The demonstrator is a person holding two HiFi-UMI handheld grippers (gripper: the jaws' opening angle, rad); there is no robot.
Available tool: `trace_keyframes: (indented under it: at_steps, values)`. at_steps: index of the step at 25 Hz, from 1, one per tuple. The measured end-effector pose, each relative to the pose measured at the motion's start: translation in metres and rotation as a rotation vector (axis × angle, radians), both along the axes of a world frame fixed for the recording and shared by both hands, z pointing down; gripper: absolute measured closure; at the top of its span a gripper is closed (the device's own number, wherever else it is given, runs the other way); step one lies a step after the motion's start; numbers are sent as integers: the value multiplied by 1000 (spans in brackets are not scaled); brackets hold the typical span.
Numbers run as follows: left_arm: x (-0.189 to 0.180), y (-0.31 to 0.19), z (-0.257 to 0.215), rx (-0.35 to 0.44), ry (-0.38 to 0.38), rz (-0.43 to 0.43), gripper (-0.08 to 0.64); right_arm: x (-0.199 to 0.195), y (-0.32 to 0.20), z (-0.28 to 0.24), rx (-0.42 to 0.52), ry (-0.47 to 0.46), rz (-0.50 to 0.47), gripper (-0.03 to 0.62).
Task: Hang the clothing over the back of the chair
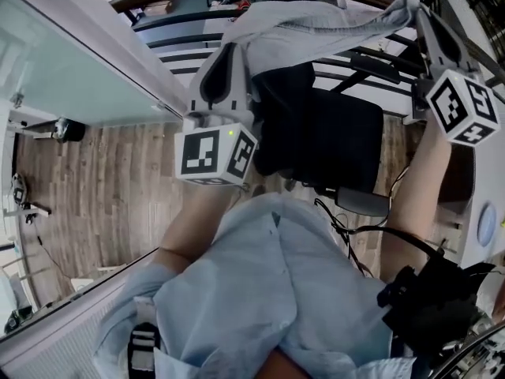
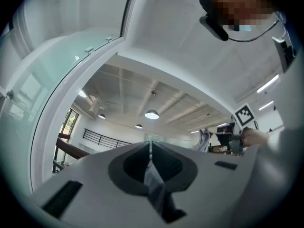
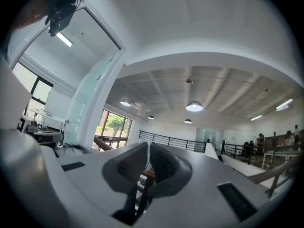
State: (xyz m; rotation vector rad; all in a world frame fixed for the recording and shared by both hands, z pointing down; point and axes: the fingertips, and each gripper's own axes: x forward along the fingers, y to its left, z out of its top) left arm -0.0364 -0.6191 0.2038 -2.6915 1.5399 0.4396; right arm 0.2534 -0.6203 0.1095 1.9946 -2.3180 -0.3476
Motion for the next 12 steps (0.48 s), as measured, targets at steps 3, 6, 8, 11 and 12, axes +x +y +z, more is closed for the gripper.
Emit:
trace_keyframes:
  at_steps: [3,6,8,11,12]
  values:
    - [4,8,7,-7,-15,-5,537,0,-2,64,-70,-80,-23,565]
    - [5,14,10,-11,-24,-13,537,-14,-4,117,-131,-146,-54,565]
    - [4,18,9,-17,-27,-21,537,-29,-5,145,-168,-179,-75,565]
    - [4,25,10,-27,-31,-36,537,-51,-6,183,-225,-215,-103,559]
    - [5,27,12,-29,-33,-38,537,-58,-7,195,-243,-221,-115,555]
